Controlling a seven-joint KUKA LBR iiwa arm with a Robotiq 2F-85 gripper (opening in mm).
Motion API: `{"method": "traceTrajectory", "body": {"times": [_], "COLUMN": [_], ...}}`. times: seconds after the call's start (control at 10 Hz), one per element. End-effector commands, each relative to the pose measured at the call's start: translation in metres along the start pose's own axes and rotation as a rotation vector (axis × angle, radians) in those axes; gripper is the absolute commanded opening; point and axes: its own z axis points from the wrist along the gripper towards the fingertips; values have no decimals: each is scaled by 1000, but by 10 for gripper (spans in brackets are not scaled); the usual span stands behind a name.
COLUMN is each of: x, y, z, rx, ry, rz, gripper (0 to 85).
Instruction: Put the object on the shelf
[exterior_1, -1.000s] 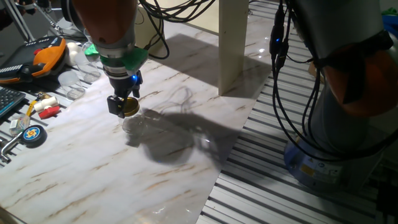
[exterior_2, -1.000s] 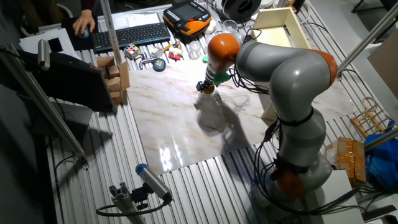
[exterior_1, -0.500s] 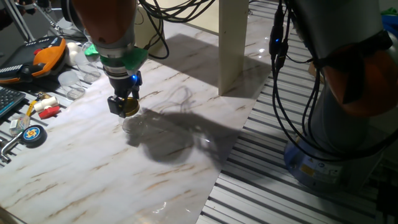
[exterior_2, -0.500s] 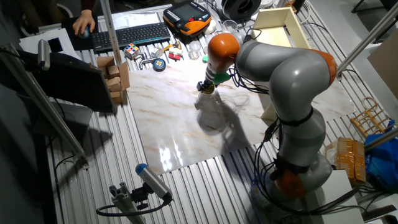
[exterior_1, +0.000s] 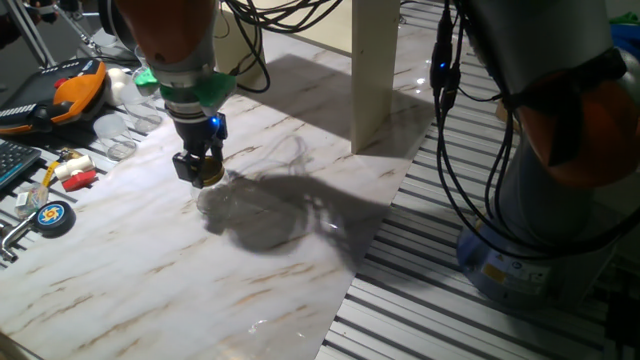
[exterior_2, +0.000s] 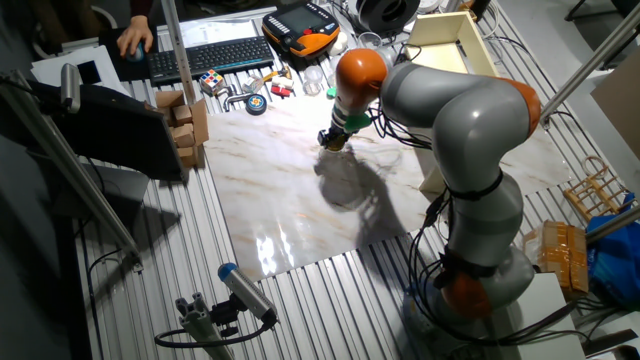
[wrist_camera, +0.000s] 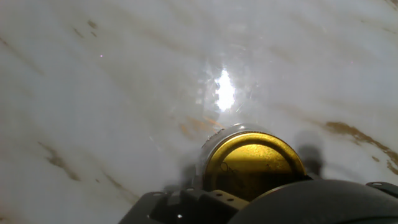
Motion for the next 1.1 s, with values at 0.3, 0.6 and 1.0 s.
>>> {"method": "traceTrajectory", "body": {"times": [0.3,0.6,1.0], "x": [2,3,3], "y": [1,0,-25], "z": [-16,-33,-71], "rx": [18,29,34], "ry": [-4,-3,7], "rz": [34,41,22], "gripper": [0,0,0]}}
